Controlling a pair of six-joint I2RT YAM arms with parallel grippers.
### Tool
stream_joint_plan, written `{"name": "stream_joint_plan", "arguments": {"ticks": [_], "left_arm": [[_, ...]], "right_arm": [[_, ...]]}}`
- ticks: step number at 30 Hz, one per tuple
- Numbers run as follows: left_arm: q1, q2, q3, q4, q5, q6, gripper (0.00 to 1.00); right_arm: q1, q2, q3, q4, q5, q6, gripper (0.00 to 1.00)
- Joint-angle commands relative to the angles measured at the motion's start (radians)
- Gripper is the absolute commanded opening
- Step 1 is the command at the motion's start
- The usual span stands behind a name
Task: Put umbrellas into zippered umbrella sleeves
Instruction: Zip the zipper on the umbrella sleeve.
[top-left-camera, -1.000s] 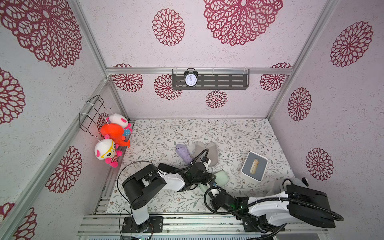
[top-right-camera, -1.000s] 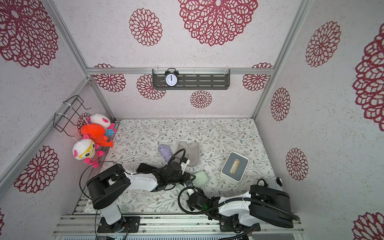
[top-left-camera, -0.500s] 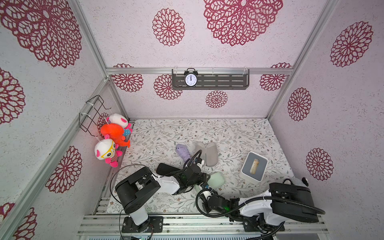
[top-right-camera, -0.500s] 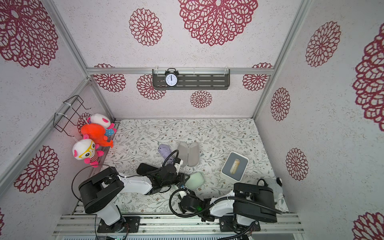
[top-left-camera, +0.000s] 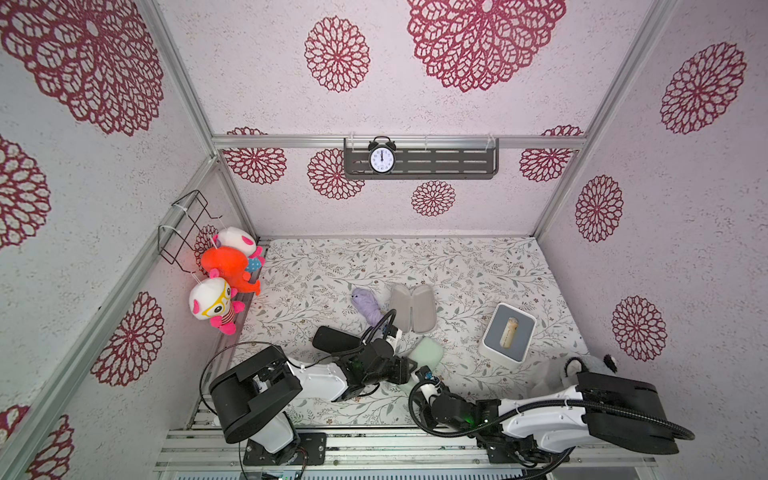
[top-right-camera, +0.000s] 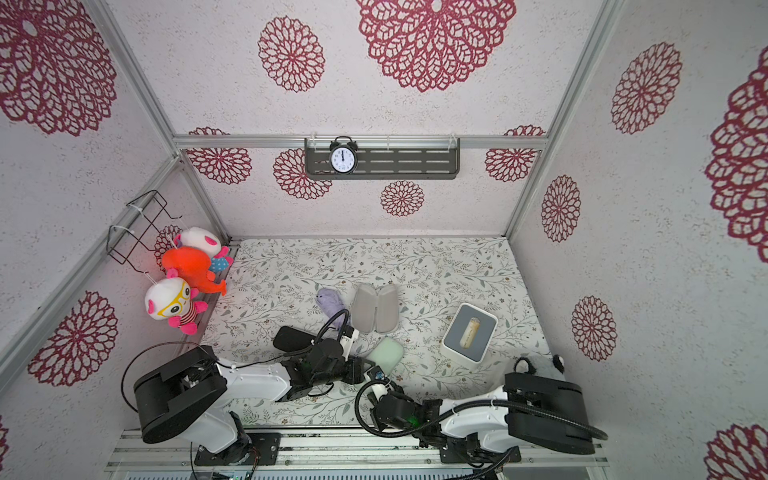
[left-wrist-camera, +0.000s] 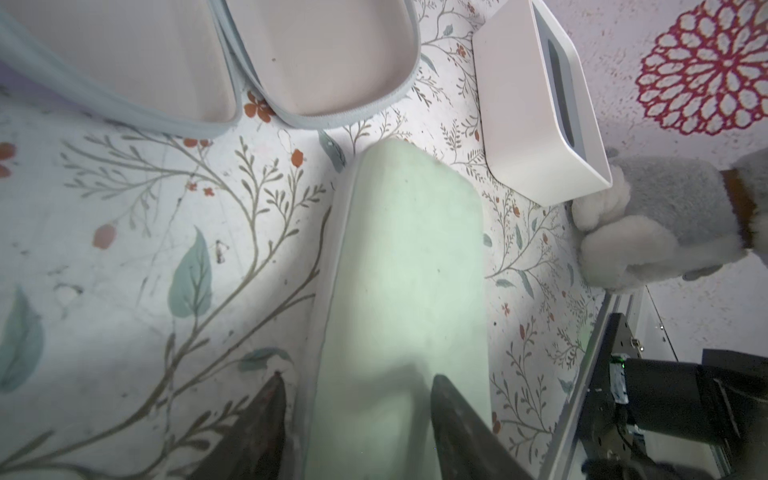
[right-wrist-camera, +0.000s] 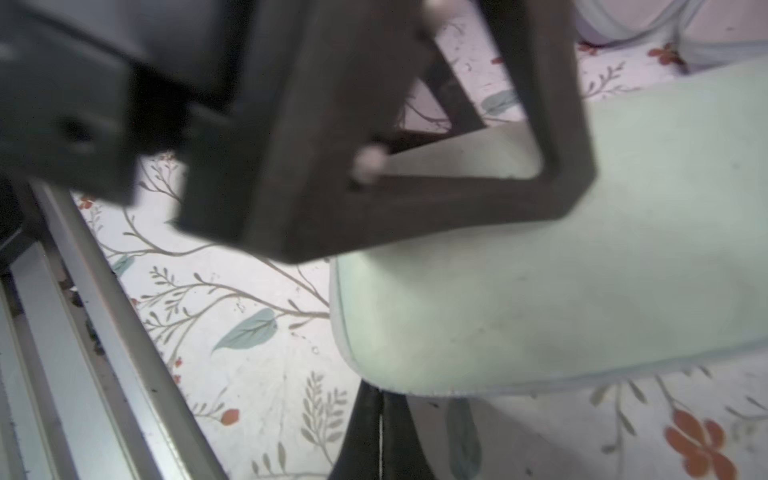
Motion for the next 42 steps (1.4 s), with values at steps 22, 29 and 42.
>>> {"name": "stream_joint_plan", "arguments": {"ticks": [22, 29, 42], "left_arm": [[-0.075, 0.081, -0.044, 0.083, -0.03, -0.135, 0.4], [-0.105, 0.082, -0.052, 0.02, -0.139, -0.201, 0.37], [-0.122, 0.148, -0.051, 0.117, -0.139, -0.262, 0.24]], "right_arm": [[0.015, -0.117, -0.007, -0.19, 0.079, 0.135, 0.0], [0.051, -0.137, 0.017, -0.267, 0.106, 0.212, 0.0], [0.153, -0.045, 0.112, -0.213, 0.185, 0.245, 0.0]]}}
